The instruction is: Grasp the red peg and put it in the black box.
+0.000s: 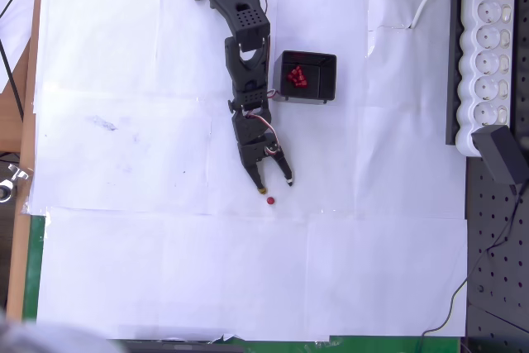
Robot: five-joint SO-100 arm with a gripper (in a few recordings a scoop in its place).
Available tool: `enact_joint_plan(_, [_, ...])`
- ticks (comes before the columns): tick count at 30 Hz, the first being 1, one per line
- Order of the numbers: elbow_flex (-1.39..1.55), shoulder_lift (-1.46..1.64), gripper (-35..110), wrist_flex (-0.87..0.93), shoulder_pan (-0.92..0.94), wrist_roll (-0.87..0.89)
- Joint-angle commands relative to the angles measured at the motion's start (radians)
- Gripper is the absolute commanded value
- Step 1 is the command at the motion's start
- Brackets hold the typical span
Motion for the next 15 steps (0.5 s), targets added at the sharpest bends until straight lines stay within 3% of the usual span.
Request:
enact_joint_plan(1, [0.083, -0.008, 25, 0.011, 0.028, -0.026])
enact_joint_plan(15, [0.123, 0.023, 25, 0.031, 0.069, -0.028])
